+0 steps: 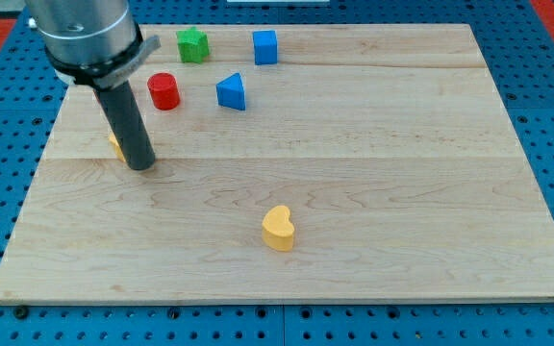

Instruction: Move yellow hexagon on top left to red star

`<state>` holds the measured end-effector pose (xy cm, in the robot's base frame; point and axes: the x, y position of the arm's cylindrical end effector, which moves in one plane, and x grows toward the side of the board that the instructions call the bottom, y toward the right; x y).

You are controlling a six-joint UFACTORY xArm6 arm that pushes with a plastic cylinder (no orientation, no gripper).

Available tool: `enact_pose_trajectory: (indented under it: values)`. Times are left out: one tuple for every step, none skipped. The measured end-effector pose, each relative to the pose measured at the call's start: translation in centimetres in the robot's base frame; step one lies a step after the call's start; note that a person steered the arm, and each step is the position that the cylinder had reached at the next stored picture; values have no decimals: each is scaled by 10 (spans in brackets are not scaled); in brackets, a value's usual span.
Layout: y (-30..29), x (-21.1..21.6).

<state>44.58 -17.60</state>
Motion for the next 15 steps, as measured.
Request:
enact_pose_trajectory:
  values:
    - [-56, -22]
    - [-69, -16]
    - [-31, -5]
    - [4, -6]
    - [10, -11]
    - [-33, -20]
    - [-60, -32]
    - [-61, -18]
    - [-21, -35]
    - [-22, -56]
    - [-65, -58]
    - [-67, -56]
    - [-66, -54]
    - [-74, -38]
    - [-95, -45]
